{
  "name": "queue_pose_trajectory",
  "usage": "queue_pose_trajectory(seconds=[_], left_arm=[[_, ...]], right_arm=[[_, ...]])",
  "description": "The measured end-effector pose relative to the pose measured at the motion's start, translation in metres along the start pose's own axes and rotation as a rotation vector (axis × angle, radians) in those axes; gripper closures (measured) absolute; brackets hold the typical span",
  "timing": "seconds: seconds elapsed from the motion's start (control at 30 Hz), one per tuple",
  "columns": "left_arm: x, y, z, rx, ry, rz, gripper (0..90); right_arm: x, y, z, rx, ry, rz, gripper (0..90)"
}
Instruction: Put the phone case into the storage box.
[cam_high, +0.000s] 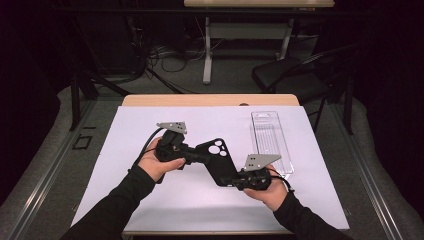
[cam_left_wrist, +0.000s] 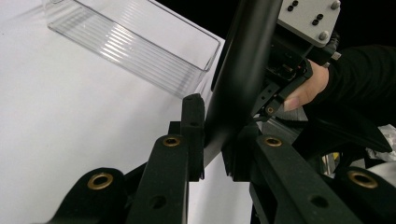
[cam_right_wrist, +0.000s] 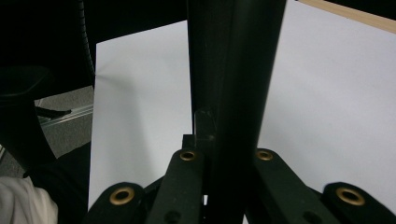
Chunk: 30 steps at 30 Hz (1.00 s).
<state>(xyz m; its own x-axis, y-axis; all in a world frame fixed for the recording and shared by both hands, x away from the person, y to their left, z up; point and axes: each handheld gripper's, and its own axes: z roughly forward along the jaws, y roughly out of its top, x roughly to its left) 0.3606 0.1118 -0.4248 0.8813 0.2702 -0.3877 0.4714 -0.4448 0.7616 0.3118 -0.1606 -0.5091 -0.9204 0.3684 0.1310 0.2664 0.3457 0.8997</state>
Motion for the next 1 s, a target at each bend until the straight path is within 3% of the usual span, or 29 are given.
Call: queue_pose_trajectory(seconds=[1.0], left_arm=[[-0.0016, -0.0002, -0.0012, -0.007, -0.008, 0.023, 81.4]], right_arm=[[-0.0009, 0.0006, -0.0010, -0.006, 0.004, 0.013, 83.7]])
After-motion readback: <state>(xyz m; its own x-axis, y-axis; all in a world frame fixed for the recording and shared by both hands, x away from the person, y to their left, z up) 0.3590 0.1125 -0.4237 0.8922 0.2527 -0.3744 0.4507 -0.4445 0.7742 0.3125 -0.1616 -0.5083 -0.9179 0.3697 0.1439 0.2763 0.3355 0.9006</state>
